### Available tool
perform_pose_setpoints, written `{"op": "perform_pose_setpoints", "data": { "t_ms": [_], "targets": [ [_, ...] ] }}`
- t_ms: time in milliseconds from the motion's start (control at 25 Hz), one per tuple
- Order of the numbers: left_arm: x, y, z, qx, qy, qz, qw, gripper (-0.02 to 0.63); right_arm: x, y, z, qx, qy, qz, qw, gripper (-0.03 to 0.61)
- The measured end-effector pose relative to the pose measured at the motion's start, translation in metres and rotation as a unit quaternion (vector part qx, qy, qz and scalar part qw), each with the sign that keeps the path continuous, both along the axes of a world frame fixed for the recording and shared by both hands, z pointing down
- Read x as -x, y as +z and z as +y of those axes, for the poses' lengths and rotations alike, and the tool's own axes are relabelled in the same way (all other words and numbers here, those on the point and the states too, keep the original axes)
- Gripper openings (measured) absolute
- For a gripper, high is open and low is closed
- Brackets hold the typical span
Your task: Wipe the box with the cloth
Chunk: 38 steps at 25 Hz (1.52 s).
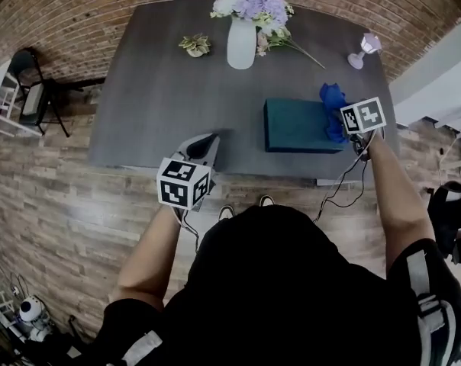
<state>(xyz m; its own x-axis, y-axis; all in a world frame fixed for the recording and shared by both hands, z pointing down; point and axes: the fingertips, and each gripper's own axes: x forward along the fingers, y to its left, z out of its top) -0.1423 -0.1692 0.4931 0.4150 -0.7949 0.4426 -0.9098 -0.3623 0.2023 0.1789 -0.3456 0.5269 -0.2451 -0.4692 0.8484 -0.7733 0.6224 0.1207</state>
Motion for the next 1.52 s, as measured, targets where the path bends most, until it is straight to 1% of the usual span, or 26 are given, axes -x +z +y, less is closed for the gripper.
{"op": "perform_pose_setpoints", "data": {
  "t_ms": [120, 240, 360, 480, 560, 600, 640, 720, 800, 920, 1040, 1160, 1240, 1320, 1360, 1440, 1520],
  "targets": [
    [0.015, 0.002, 0.012, 0.003, -0.037, -0.001, 0.9993, 0.009, 0.069, 0.012, 0.003, 0.004, -0.07, -0.003, 0.998, 0.143],
    [0.024, 0.0, 0.023, 0.002, -0.061, -0.003, 0.9981, 0.009, 0.143, 0.01, 0.024, -0.001, -0.146, -0.013, 0.989, 0.143],
    [0.036, 0.001, 0.029, 0.005, -0.08, -0.004, 0.9968, 0.009, 0.217, 0.011, 0.061, 0.013, -0.224, -0.042, 0.974, 0.143],
    [0.044, 0.003, 0.034, 0.009, -0.087, -0.006, 0.9961, 0.009, 0.279, 0.01, 0.108, 0.043, -0.302, -0.081, 0.949, 0.144],
    [0.047, 0.003, 0.038, 0.011, -0.088, -0.01, 0.996, 0.009, 0.305, 0.005, 0.135, 0.059, -0.328, -0.111, 0.936, 0.144],
    [0.049, 0.003, 0.04, 0.011, -0.088, -0.012, 0.996, 0.009, 0.312, 0.001, 0.143, 0.061, -0.334, -0.121, 0.933, 0.144],
    [0.05, 0.002, 0.04, 0.012, -0.088, -0.013, 0.9959, 0.009, 0.315, -0.002, 0.147, 0.06, -0.335, -0.128, 0.931, 0.144],
    [0.053, 0.002, 0.037, 0.014, -0.086, -0.013, 0.9961, 0.009, 0.31, -0.007, 0.142, 0.054, -0.322, -0.137, 0.935, 0.144],
    [0.05, 0.005, 0.033, 0.02, -0.08, -0.011, 0.9966, 0.009, 0.291, -0.006, 0.126, 0.052, -0.288, -0.145, 0.945, 0.144],
    [0.033, 0.012, 0.021, 0.029, -0.053, -0.006, 0.9981, 0.009, 0.235, 0.001, 0.094, 0.058, -0.207, -0.16, 0.963, 0.144],
    [0.006, 0.017, 0.004, 0.031, -0.011, -0.007, 0.9994, 0.009, 0.153, 0.005, 0.065, 0.056, -0.108, -0.162, 0.979, 0.144],
    [-0.025, 0.018, -0.013, 0.028, 0.033, -0.009, 0.999, 0.009, 0.057, 0.011, 0.046, 0.036, -0.018, -0.137, 0.99, 0.144],
    [-0.046, 0.017, -0.025, 0.025, 0.061, -0.009, 0.9978, 0.009, -0.012, 0.014, 0.04, 0.02, 0.054, -0.112, 0.992, 0.144],
    [-0.069, 0.016, -0.034, 0.022, 0.092, -0.009, 0.9955, 0.009, -0.079, 0.012, 0.041, 0.005, 0.125, -0.073, 0.989, 0.144],
    [-0.079, 0.016, -0.037, 0.02, 0.107, -0.01, 0.994, 0.009, -0.106, 0.01, 0.044, 0.0, 0.151, -0.056, 0.987, 0.144],
    [-0.097, 0.014, -0.04, 0.018, 0.132, -0.011, 0.9911, 0.009, -0.146, 0.002, 0.054, -0.01, 0.19, -0.04, 0.981, 0.144],
    [-0.109, 0.013, -0.041, 0.016, 0.15, -0.011, 0.9886, 0.009, -0.166, -0.007, 0.063, -0.022, 0.212, -0.041, 0.976, 0.144]
  ]
}}
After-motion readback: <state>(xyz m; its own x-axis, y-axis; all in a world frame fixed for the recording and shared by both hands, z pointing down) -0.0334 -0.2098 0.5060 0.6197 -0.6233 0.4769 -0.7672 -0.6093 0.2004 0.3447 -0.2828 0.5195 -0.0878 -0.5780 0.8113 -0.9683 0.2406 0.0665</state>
